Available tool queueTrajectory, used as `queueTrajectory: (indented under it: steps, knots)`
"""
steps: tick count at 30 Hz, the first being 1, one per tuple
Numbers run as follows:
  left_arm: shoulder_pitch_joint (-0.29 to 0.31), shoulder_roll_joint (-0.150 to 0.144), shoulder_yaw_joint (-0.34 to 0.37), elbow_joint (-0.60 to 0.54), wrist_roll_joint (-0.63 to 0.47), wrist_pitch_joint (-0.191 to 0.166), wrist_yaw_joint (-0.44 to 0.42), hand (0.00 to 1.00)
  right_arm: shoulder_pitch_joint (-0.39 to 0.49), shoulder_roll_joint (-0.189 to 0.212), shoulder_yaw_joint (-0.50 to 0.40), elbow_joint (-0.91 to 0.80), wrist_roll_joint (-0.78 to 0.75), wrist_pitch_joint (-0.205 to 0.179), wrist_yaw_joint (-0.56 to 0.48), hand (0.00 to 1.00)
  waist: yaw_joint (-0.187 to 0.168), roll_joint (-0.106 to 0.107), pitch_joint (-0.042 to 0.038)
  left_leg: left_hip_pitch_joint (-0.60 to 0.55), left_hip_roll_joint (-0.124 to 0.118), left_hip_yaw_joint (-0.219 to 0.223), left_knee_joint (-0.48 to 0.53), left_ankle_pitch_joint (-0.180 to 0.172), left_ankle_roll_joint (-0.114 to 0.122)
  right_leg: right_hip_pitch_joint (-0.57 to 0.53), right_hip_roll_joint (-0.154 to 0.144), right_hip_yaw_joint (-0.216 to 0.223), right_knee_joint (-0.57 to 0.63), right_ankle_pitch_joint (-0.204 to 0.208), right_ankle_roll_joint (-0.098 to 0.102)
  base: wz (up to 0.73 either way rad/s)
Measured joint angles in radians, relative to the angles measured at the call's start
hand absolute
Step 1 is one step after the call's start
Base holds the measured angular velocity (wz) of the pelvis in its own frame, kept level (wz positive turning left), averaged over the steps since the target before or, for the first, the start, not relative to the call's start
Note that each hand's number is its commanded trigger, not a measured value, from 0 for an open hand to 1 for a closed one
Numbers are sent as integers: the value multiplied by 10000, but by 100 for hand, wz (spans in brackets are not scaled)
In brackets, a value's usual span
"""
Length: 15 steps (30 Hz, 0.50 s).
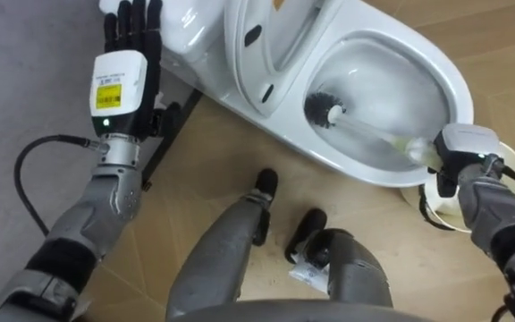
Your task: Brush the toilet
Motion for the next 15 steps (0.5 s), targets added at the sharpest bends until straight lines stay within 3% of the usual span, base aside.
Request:
queueTrajectory:
  steps: [6, 11, 15]
  knots:
    - [58, -238, -113, 80, -123, 364, 456, 0, 190, -12, 116, -928, -235, 554, 99, 100, 13, 74, -9, -14, 55, 68, -4, -6, -61, -22, 38, 24, -28, -18, -70, -1]
    - [-2, -230, -228, 63, -333, 562, 496, 0, 153, -74, 170, -964, 210, 573, 197, 100, 31, 88, -11, -29, 108, 138, 18, -21, -83, -56, 69, 52, -9, -39, -108, -1]
    - [-181, -204, -327, 49, -578, 799, 526, 0, -511, -153, 451, -151, 1729, 493, 100, 100, 35, 121, 7, -252, 109, 223, 121, -2, -115, -386, -43, 86, 326, -117, -219, -3]
